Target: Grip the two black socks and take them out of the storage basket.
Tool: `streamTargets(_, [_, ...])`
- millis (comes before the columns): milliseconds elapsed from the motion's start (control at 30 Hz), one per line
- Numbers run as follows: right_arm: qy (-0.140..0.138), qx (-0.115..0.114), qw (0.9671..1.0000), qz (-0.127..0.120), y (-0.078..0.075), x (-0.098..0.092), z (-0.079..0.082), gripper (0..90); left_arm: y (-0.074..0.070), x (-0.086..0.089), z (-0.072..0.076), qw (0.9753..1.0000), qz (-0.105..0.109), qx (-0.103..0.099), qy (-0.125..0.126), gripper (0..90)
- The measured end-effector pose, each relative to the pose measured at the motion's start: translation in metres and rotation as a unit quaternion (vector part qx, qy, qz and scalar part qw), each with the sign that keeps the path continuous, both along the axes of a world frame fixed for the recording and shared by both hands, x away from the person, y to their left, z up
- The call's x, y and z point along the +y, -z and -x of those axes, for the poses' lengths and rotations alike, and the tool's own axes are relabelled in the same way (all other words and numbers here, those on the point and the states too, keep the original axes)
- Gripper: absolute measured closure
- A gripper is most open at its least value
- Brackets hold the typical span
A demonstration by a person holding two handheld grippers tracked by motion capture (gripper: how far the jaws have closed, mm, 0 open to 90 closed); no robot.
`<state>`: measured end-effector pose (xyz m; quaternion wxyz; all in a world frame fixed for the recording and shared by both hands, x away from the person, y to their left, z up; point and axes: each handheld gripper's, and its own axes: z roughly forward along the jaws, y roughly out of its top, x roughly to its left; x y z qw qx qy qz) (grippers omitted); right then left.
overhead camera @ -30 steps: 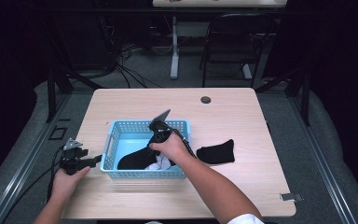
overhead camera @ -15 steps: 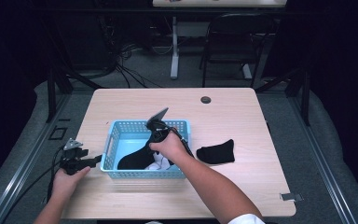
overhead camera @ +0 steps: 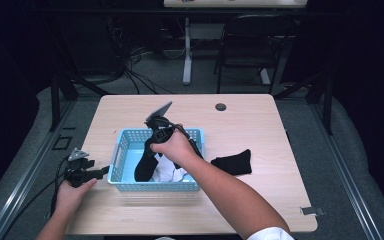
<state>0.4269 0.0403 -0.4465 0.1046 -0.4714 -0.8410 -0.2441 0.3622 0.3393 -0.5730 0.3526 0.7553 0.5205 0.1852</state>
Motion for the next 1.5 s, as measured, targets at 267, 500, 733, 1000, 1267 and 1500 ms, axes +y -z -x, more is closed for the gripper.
streamTargets(267, [-0.001,-0.006,1.0,-0.006,-0.027,-0.005,-0.001,87.5,0.0,0.001,-0.001,1.0,-0.001,0.001,-0.001,27.1])
streamTargets(500, [0.01,-0.008,0.9999,-0.01,-0.039,-0.018,-0.003,87.5,0.0,0.003,0.001,1.0,-0.001,0.002,-0.003,27.1])
streamTargets(733, [0.019,-0.017,0.9996,-0.011,-0.058,-0.035,0.003,87.5,0.0,0.002,0.003,1.0,-0.002,0.002,-0.001,27.1])
streamTargets(1000, [0.037,-0.034,0.9987,-0.013,-0.08,-0.06,0.009,87.5,-0.001,0.002,0.003,1.0,-0.003,0.002,-0.002,27.0])
streamTargets(1267, [0.06,-0.046,0.9971,-0.01,-0.095,-0.087,0.01,87.5,0.0,0.002,0.003,1.0,-0.003,0.003,-0.001,27.1])
streamTargets(1500, [0.082,-0.057,0.9949,-0.014,-0.107,-0.111,0.013,87.5,0.0,0.002,0.003,1.0,-0.003,0.003,-0.002,27.1])
